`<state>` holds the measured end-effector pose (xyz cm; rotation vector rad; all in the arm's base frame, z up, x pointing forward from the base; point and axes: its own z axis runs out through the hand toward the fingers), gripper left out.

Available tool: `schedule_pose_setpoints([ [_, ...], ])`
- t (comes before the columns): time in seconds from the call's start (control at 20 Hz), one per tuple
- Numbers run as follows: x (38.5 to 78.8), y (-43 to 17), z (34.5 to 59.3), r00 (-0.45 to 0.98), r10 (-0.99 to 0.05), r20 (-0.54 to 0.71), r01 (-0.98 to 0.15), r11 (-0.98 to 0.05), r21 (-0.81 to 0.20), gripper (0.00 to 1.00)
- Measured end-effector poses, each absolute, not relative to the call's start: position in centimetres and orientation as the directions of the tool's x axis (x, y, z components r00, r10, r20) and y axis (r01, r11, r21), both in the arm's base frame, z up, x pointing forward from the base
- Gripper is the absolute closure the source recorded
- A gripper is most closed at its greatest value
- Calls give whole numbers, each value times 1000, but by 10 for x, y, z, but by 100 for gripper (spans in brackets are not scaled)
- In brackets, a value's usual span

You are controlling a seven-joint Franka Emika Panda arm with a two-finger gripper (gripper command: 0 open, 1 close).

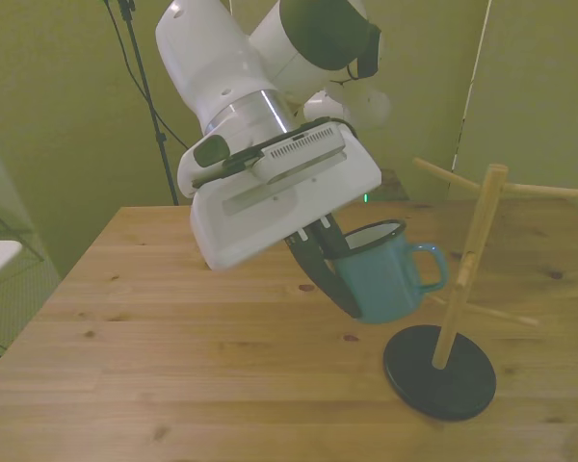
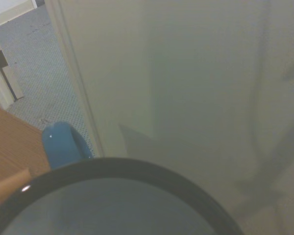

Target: Unload the mug

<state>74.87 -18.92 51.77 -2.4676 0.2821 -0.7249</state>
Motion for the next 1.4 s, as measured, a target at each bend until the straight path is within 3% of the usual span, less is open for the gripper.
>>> schedule_pose_setpoints([
  [0.5, 725, -221, 485, 840, -382, 385, -170, -860, -481, 100],
  [1.05, 682, -186, 424, 883, -384, 270, -293, -900, -323, 100],
  [1.4, 650, -185, 403, 899, -379, 218, -322, -912, -256, 100],
])
